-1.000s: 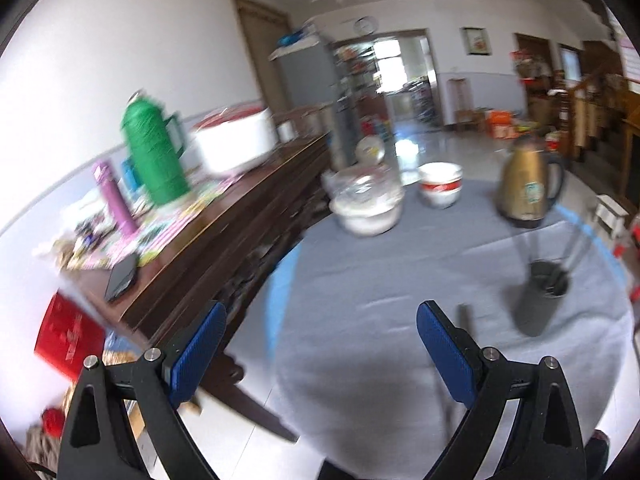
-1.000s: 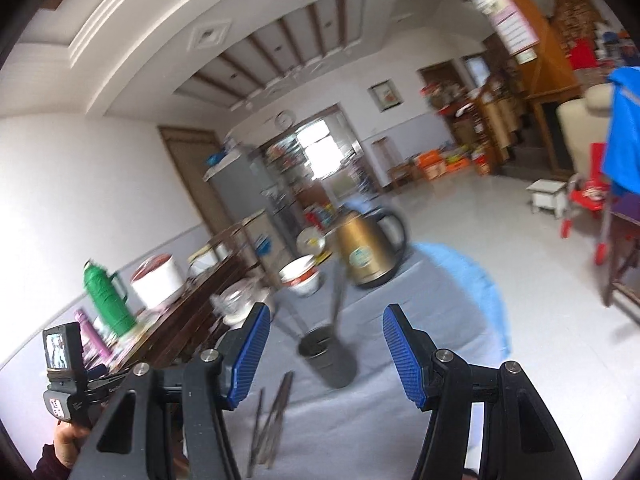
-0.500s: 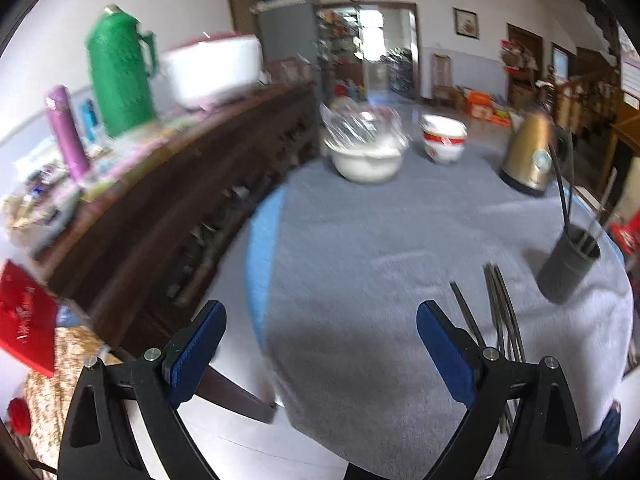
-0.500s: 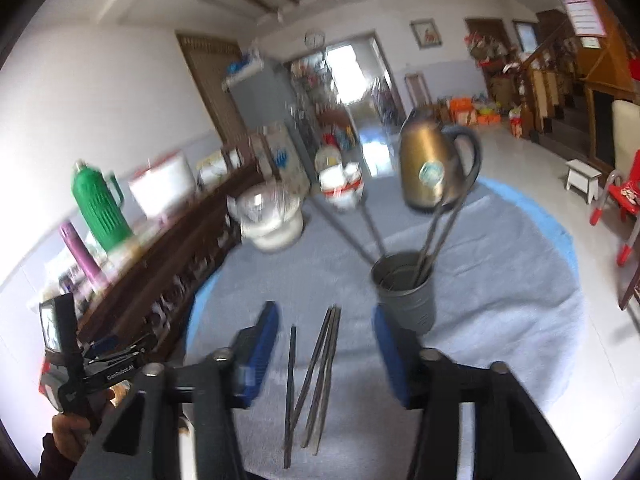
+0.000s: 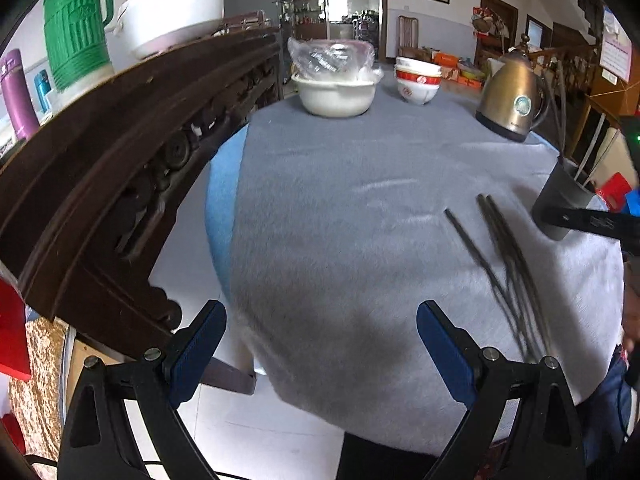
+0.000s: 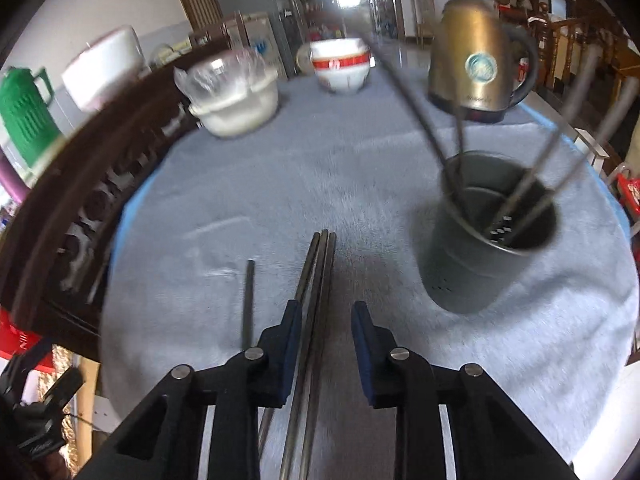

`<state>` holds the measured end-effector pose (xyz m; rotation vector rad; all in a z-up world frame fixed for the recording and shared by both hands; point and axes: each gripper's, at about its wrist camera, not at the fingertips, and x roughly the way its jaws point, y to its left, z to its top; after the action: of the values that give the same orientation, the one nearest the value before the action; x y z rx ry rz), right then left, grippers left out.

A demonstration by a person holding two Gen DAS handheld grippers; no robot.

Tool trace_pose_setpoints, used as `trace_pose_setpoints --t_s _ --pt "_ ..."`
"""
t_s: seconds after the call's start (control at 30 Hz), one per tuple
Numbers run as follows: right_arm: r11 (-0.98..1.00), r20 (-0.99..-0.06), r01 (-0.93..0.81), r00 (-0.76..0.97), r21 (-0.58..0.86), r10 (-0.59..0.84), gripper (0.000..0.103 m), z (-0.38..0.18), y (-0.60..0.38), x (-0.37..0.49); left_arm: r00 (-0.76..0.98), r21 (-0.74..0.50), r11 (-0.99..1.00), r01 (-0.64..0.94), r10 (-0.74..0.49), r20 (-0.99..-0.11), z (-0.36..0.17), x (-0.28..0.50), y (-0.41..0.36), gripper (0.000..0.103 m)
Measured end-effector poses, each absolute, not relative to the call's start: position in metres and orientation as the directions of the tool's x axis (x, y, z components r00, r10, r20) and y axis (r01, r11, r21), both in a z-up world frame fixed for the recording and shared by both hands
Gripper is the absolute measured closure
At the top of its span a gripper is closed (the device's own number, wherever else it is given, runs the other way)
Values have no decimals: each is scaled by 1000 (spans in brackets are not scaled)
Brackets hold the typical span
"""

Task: Organize utensils
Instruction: 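Lower the right gripper onto the dark chopsticks lying beside the cup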

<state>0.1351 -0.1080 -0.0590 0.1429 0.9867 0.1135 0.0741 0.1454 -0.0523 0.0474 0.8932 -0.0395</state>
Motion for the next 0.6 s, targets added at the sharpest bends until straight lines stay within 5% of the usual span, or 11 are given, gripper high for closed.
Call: trace_pose_setpoints --t_s 0.6 --pt "981 -857 26 491 194 157 82 -108 -111 207 596 59 997 -48 75 -799 -49 60 163 7"
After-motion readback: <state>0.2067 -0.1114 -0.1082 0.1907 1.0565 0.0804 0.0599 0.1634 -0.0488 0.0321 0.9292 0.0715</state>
